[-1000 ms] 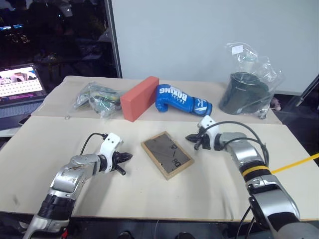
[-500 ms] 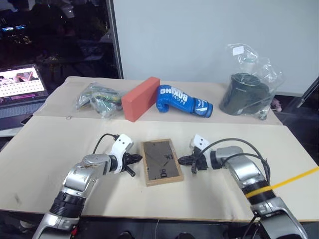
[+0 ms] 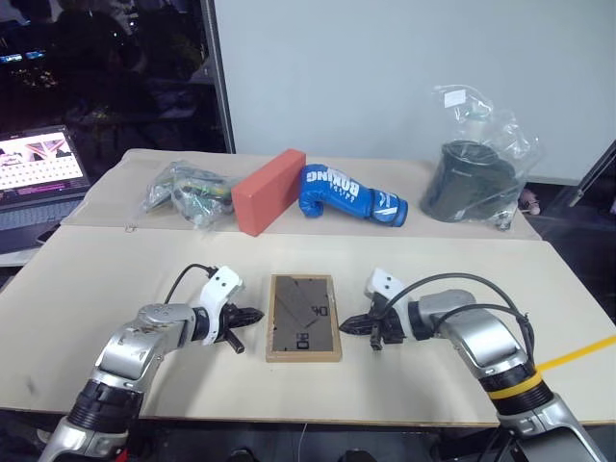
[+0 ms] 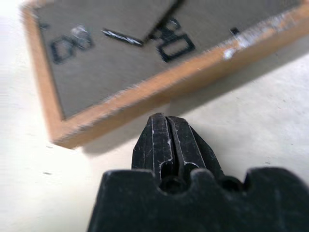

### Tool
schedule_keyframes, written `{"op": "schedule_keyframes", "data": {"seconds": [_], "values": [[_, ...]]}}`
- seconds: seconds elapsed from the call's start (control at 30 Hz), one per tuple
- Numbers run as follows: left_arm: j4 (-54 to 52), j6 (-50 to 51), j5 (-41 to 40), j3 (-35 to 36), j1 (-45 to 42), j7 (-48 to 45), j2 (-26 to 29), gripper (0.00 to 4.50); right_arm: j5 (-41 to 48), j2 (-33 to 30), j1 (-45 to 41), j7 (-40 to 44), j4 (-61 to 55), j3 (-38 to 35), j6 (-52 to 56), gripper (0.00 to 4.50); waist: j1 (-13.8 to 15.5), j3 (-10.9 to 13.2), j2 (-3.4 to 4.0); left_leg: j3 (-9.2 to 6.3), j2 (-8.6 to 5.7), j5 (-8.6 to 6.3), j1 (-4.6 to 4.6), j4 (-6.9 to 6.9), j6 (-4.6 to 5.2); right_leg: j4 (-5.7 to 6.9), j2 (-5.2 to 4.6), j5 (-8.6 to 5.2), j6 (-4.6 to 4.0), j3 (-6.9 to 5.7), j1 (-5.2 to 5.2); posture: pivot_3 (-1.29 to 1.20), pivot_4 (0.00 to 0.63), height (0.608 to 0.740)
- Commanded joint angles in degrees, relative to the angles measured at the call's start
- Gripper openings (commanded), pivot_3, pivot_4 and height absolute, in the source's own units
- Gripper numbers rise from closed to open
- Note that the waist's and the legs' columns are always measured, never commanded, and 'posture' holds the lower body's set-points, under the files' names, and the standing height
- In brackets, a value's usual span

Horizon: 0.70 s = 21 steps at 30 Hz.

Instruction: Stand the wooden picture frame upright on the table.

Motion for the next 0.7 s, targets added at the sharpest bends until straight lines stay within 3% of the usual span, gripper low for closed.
{"op": "schedule_keyframes", "data": {"seconds": [0.03,0.1,0.13,0.2,0.3,0.47,0.5,0.7], "values": [[-3.53,16.83,-10.42,17.21,-1.53,5.53,-2.13,0.07,0.67,-4.91,0.08,-0.09,-0.72,-3.72,0.19,0.0,0.02,0.08,-0.14,-0.01,0.0,0.0,-0.07,0.02,0.0,0.02,0.0,0.0,0.01,-0.01,-0.06,0.0,0.15,0.727],[-8.73,24.4,-15.84,17.08,2.17,0.56,2.87,0.58,1.06,-6.88,0.99,0.66,0.45,-4.59,-2.22,0.0,-0.31,0.13,-0.23,-0.04,0.0,0.0,-0.11,0.01,0.0,0.01,0.0,0.0,0.02,-0.03,-0.1,0.0,0.15,0.727],[-8.37,29.53,-18.9,18.53,2.15,-0.55,3.02,0.73,1.45,-7.36,1.5,1.33,0.81,-4.71,-3.79,0.0,-0.39,0.13,-0.23,-0.05,0.0,0.0,-0.14,-0.06,0.0,-0.03,0.0,-0.01,0.01,-0.02,-0.12,0.0,0.15,0.727],[-6.12,34.76,-23.21,20.26,1.49,0.39,2.42,1.49,2.03,-7.66,2.1,1.75,1.22,-4.66,-5.03,0.0,-0.38,0.13,-0.23,-0.05,-0.06,-0.07,-0.09,-0.06,-0.02,-0.03,-0.09,-0.1,0.02,-0.03,-0.07,0.0,0.15,0.727],[2.78,35.47,-34.98,13.24,0.6,8.21,4.06,2.53,0.67,-7.12,2.17,1.45,3.07,-2.52,-7.28,0.0,-0.38,0.13,-0.24,-0.06,-0.06,-0.07,-0.06,-0.03,-0.02,-0.01,-0.08,-0.12,0.04,-0.06,-0.06,0.0,0.15,0.727],[8.27,35.47,-46.8,10.05,-0.37,22.53,-0.84,4.18,1.5,-3.9,1.14,0.32,3.61,-1.34,-6.93,0.0,-0.32,0.14,-0.25,-0.11,-0.1,-0.07,0.0,0.1,-0.02,-0.01,-0.12,-0.06,0.09,-0.06,0.08,0.0,0.15,0.727],[8.88,35.47,-48.43,10.03,-0.21,25.52,-2.08,4.36,1.98,-3.28,1.17,0.47,3.11,-1.26,-6.65,0.0,-0.28,0.14,-0.25,-0.11,-0.12,-0.07,0.02,0.1,-0.02,-0.02,-0.14,-0.06,0.1,-0.06,0.11,0.0,0.15,0.727],[11.53,35.47,-55.98,10.21,-1.3,37.97,-10.42,4.36,2.51,-0.28,1.64,0.64,0.96,2.0,-6.35,0.0,0.59,0.07,-0.2,-0.13,-0.22,-0.07,0.04,0.07,-0.02,-0.07,-0.21,-0.05,0.09,-0.06,0.18,0.0,0.15,0.727]]}}
